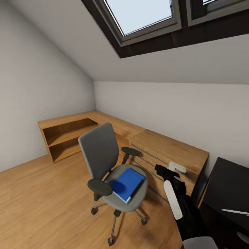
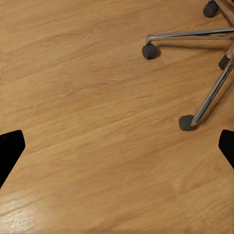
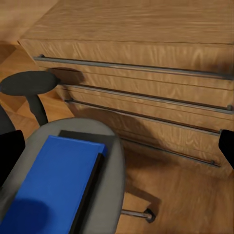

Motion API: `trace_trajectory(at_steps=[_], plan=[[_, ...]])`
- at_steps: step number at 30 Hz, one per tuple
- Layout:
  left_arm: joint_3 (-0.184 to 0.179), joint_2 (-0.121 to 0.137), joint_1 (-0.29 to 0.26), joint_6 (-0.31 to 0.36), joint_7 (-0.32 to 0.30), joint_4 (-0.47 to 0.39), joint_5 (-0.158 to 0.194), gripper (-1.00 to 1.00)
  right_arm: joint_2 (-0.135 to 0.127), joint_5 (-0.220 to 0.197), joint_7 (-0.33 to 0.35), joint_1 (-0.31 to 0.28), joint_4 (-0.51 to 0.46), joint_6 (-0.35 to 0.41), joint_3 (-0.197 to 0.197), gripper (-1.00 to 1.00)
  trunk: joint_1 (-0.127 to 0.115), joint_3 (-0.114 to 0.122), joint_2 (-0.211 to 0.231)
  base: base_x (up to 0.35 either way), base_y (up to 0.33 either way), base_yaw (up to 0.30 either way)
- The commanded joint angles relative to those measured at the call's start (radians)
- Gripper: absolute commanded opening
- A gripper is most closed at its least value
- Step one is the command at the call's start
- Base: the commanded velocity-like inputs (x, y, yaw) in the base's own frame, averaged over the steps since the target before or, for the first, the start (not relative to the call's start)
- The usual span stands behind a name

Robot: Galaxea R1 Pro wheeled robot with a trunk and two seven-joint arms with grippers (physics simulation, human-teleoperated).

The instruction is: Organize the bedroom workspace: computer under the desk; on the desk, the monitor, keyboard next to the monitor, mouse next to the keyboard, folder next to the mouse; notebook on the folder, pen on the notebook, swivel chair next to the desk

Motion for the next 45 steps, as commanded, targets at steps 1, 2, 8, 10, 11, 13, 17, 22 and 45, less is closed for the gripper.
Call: trace_trajectory(at_steps=[1,2,8,10,11,13,17,22,45], plan=[[-0.005,0.000,-0.002,-0.005,0.005,-0.003,0.000,1.00,0.000,-0.009,-0.010,0.000,-0.007,0.003,0.001,1.00,0.000,-0.001,-0.001,0.000,0.000,0.000],[-0.005,0.000,-0.002,-0.005,0.005,-0.003,0.000,1.00,0.000,-0.010,-0.010,0.000,-0.013,0.004,0.001,1.00,0.000,-0.001,-0.001,0.000,0.000,0.000],[-0.005,0.000,-0.002,-0.007,0.006,-0.004,0.000,1.00,0.000,-0.012,-0.011,0.003,-0.034,0.006,0.001,1.00,0.000,-0.001,-0.001,0.000,0.000,0.009],[-0.005,0.000,-0.002,-0.006,0.006,-0.004,0.000,1.00,0.000,-0.012,-0.011,0.004,-0.034,0.006,0.001,1.00,0.000,-0.001,-0.001,0.000,0.000,0.099],[-0.005,0.001,-0.002,-0.005,0.007,-0.004,0.000,1.00,0.000,-0.013,-0.011,0.004,-0.034,0.007,0.002,1.00,0.000,-0.001,-0.001,0.000,0.000,0.195],[-0.005,0.001,-0.002,-0.005,0.008,-0.003,0.000,1.00,0.000,-0.013,-0.011,0.004,-0.034,0.008,0.002,1.00,0.000,-0.001,-0.001,0.000,0.000,0.224],[-0.005,0.001,-0.002,-0.006,0.008,-0.003,0.000,1.00,0.000,-0.013,-0.011,0.006,-0.033,0.008,0.002,1.00,0.000,-0.002,-0.001,0.000,0.000,0.238],[-0.004,0.000,-0.002,-0.009,0.007,-0.001,0.000,1.00,0.000,-0.013,-0.011,0.008,-0.033,0.008,0.001,1.00,0.000,-0.003,-0.001,0.000,0.000,0.064],[0.010,-0.059,-0.002,0.308,-0.019,0.254,0.000,1.00,-0.002,-0.013,-0.011,0.024,-0.043,0.010,0.001,1.00,0.073,-0.063,-0.134,0.000,0.000,0.003]])
